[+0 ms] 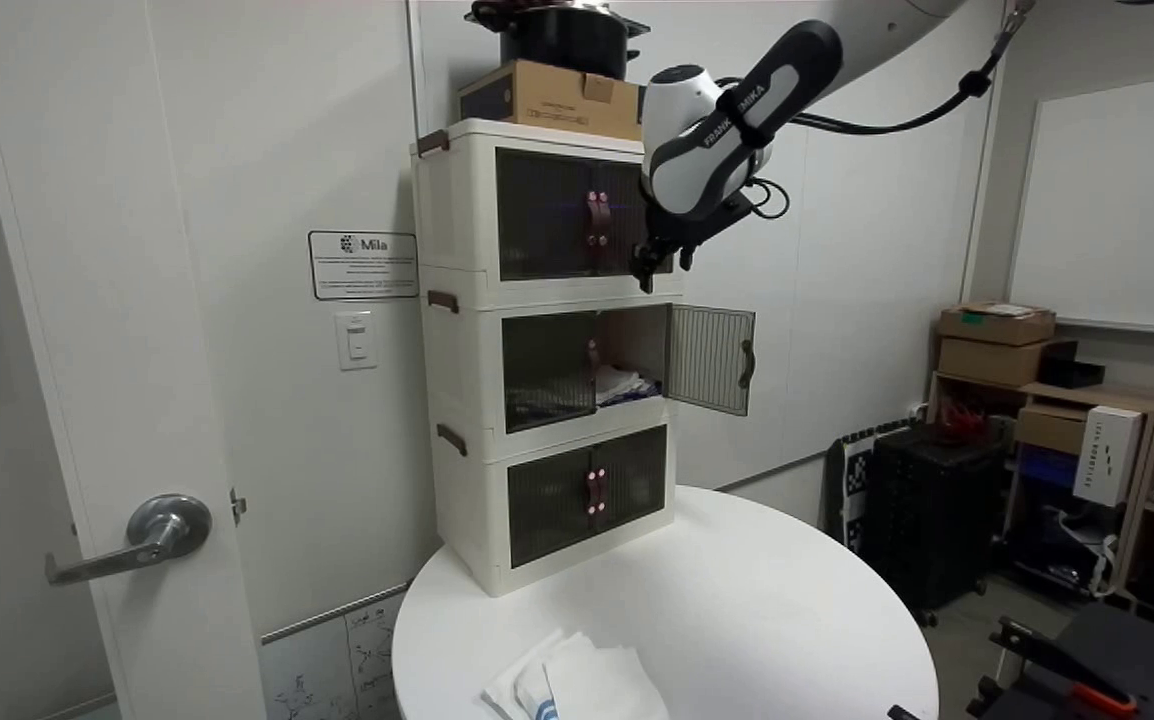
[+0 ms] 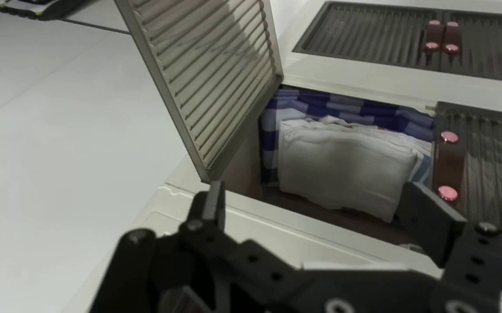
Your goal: Open the right and left middle cabinet doors, respectively
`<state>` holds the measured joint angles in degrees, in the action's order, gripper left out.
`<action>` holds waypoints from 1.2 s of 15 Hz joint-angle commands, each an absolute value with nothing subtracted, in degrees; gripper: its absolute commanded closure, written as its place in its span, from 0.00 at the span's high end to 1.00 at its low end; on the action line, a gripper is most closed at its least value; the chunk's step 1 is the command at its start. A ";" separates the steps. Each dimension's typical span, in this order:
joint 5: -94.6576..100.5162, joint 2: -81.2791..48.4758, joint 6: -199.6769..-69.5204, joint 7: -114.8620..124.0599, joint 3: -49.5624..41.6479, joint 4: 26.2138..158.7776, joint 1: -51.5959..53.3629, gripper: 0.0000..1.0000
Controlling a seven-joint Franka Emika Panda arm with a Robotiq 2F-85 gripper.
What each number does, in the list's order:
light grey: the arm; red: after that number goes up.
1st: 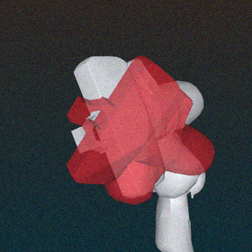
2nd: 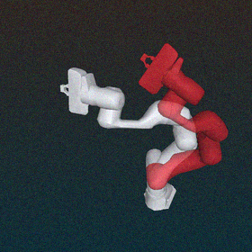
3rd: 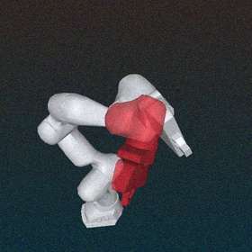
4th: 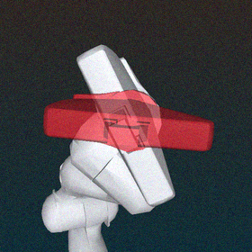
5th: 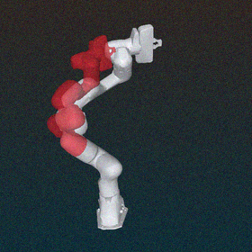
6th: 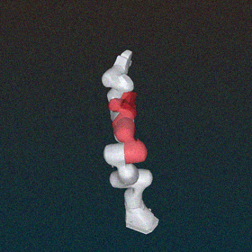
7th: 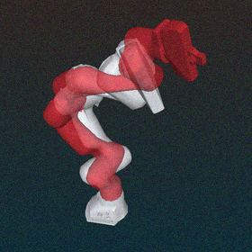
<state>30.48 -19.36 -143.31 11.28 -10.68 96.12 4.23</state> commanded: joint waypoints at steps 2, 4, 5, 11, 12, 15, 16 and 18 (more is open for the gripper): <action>39.11 -18.95 -135.81 20.67 -10.37 97.38 8.43 1.00; 34.77 -18.92 -135.30 20.03 -7.35 98.56 7.79 1.00; 33.54 -19.04 -135.49 20.25 -6.38 99.04 7.72 1.00; 31.30 -20.79 -138.07 26.35 -5.12 100.06 9.92 1.00; 34.08 -21.51 -138.75 30.24 -6.11 99.87 11.27 1.00; 42.34 -23.93 -140.48 42.97 -8.27 99.32 14.61 1.00; 45.38 -25.26 -141.79 47.37 -10.92 98.58 17.15 1.00; 51.35 -27.76 -142.93 56.31 -15.57 97.23 21.58 1.00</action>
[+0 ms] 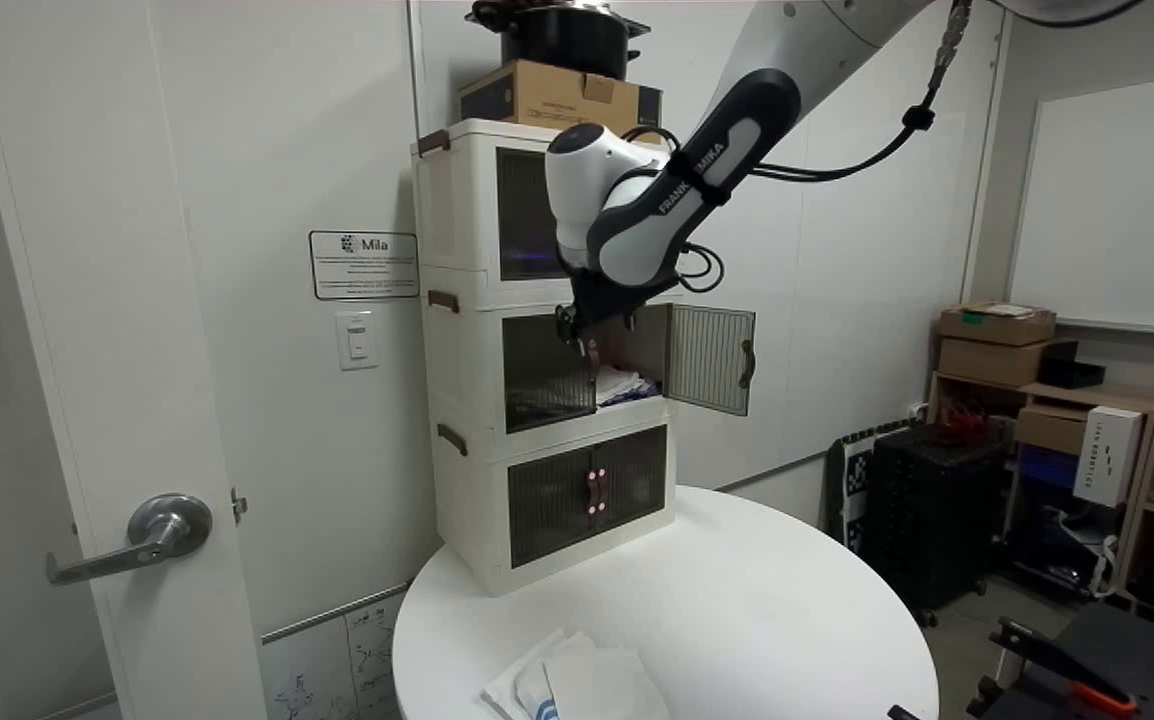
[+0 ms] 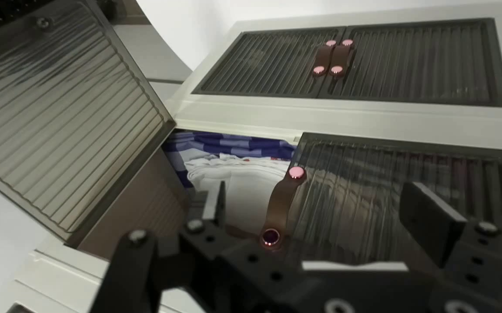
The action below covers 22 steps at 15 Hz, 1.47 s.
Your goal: Open the right and left middle cabinet doors, respectively
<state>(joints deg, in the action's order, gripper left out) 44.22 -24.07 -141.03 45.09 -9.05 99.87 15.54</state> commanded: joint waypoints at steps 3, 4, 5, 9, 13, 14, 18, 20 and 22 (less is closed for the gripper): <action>60.02 -31.57 -141.90 69.68 -20.48 95.40 26.21 1.00; 63.40 -32.80 -141.13 74.10 -21.49 94.81 27.20 1.00; 66.37 -34.22 -140.07 77.95 -22.52 93.95 28.09 1.00; 79.03 -37.56 -130.02 90.53 -14.69 90.88 23.30 1.00; 84.04 -38.49 -122.78 92.72 -7.69 88.94 18.75 1.00; 84.64 -37.13 -123.02 92.27 -6.14 91.07 17.77 1.00; 84.94 -37.37 -122.61 92.18 -3.51 90.90 15.70 1.00; 84.93 -37.37 -122.63 92.17 -3.44 90.90 15.59 1.00; 84.92 -37.37 -122.63 92.17 -3.42 90.90 15.59 1.00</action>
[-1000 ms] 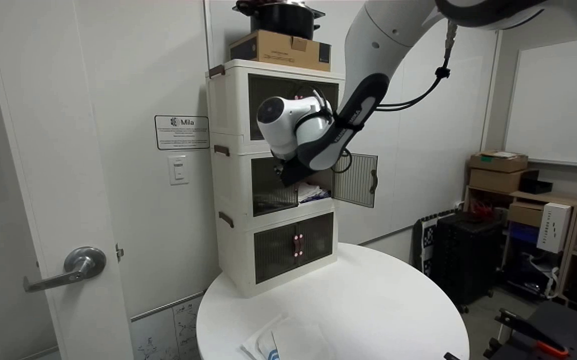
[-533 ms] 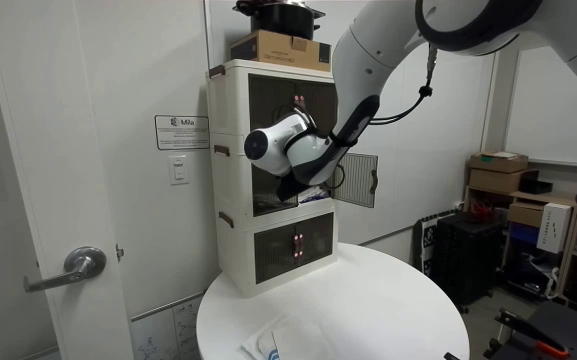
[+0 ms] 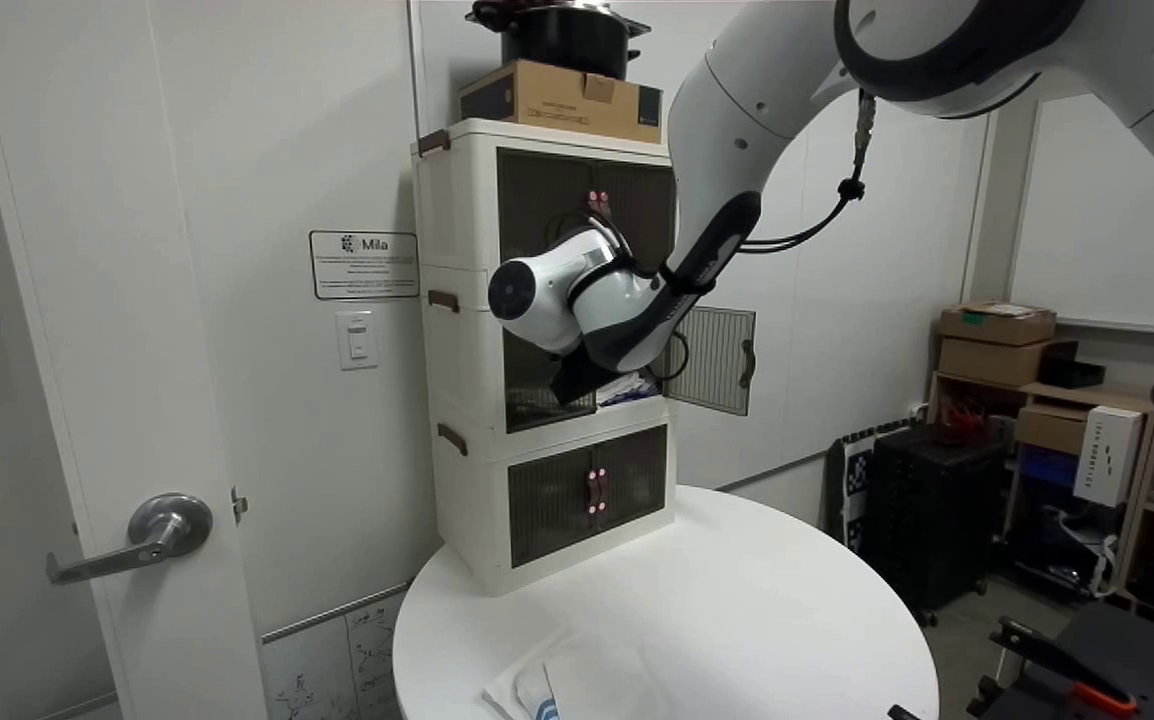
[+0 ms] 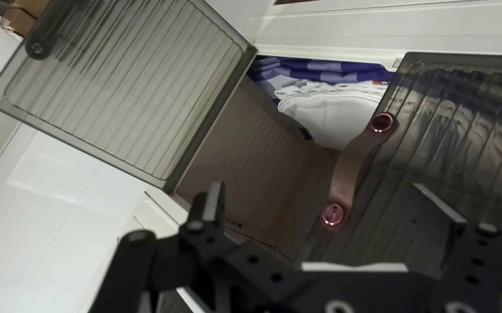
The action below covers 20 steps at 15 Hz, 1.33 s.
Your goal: Open the right and left middle cabinet doors, respectively
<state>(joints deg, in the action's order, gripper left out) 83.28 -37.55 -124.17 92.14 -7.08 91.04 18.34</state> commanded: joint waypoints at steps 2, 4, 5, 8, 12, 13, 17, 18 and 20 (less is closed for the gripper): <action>83.81 -38.67 -116.78 92.46 -3.57 89.81 16.57 1.00; 83.22 -40.25 -110.77 93.03 -2.31 88.44 16.67 1.00; 83.26 -40.92 -108.20 93.31 -1.68 87.86 16.75 1.00; 83.17 -43.06 -102.14 93.99 0.18 85.54 17.06 1.00; 83.64 -45.63 -98.27 95.08 1.63 82.10 17.17 1.00; 83.73 -46.30 -97.75 95.39 1.75 81.18 17.17 1.00; 84.11 -48.68 -96.75 97.26 1.32 78.46 16.90 1.00; 83.87 -49.32 -96.50 97.64 1.26 77.72 16.66 1.00; 84.31 -50.62 -96.83 98.83 0.98 76.38 16.36 1.00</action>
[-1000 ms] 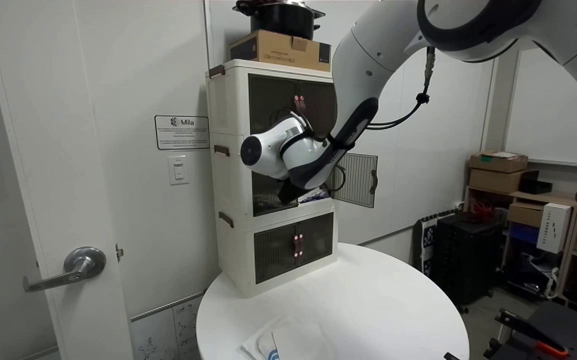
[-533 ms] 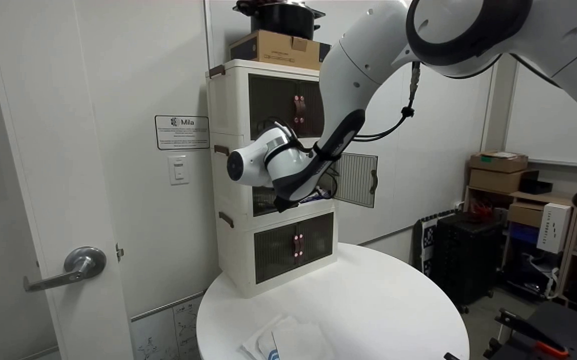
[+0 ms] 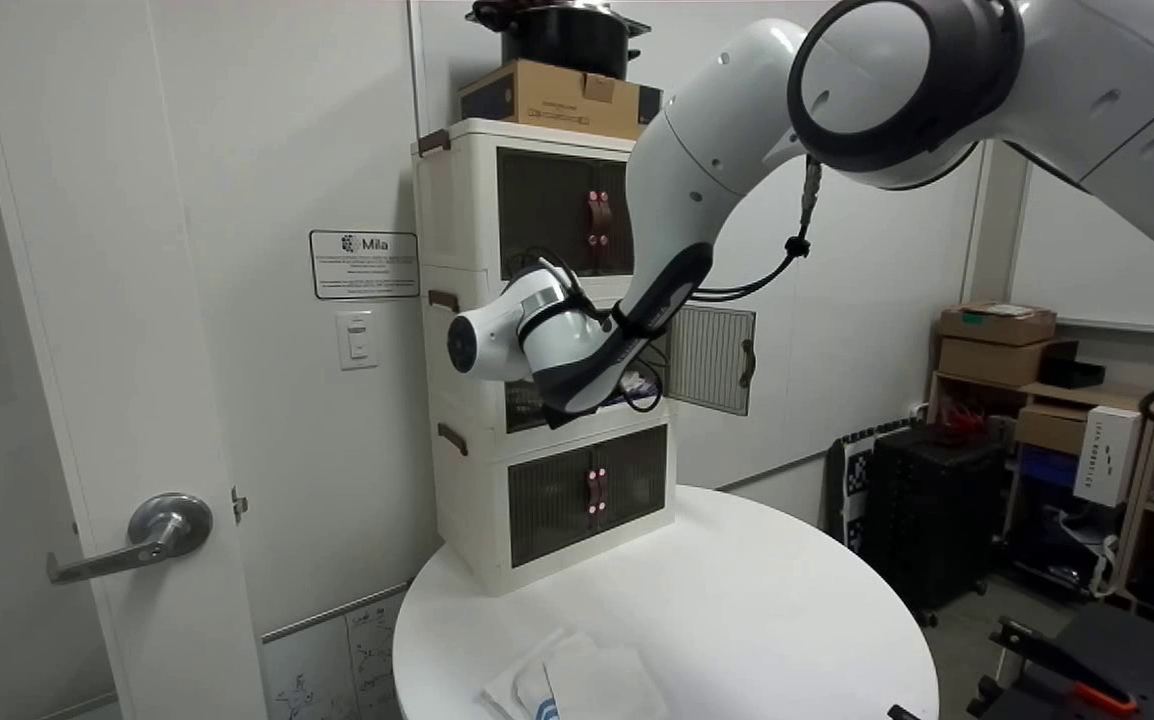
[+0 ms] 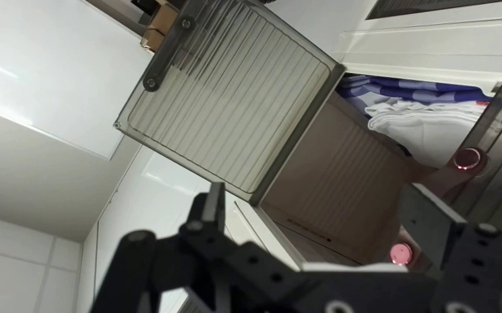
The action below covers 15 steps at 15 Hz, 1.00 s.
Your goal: Open the right and left middle cabinet doors, respectively
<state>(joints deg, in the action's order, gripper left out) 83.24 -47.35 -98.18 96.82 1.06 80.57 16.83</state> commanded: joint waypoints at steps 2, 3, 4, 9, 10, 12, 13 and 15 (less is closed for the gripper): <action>84.43 -51.62 -97.44 99.45 0.82 75.08 16.05 1.00; 84.52 -52.19 -97.71 99.52 0.75 74.17 16.00 1.00; 84.57 -52.79 -97.79 99.52 0.68 73.24 16.01 1.00; 85.71 -56.16 -99.28 98.71 0.27 67.50 15.96 1.00; 85.89 -56.62 -99.76 98.52 0.26 66.72 15.81 1.00; 86.00 -58.26 -100.65 98.16 0.04 64.19 15.53 1.00; 86.17 -59.10 -101.38 98.05 -0.19 63.01 15.34 1.00; 86.27 -60.94 -102.61 97.66 -0.79 60.26 15.07 1.00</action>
